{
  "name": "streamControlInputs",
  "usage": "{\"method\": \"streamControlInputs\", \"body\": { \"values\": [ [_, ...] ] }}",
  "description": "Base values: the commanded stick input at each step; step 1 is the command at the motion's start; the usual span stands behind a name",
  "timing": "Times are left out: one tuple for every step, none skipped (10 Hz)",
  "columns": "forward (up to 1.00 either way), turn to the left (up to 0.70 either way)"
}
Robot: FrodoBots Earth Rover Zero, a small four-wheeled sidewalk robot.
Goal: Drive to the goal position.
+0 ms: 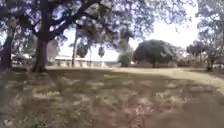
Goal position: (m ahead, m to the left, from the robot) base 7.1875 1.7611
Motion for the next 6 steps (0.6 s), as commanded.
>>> {"method": "streamControlInputs", "body": {
  "values": [
    [0.70,0.00],
    [0.70,0.00],
    [0.70,0.00],
    [0.70,0.00],
    [0.70,0.00],
    [0.70,0.00]
  ]
}}
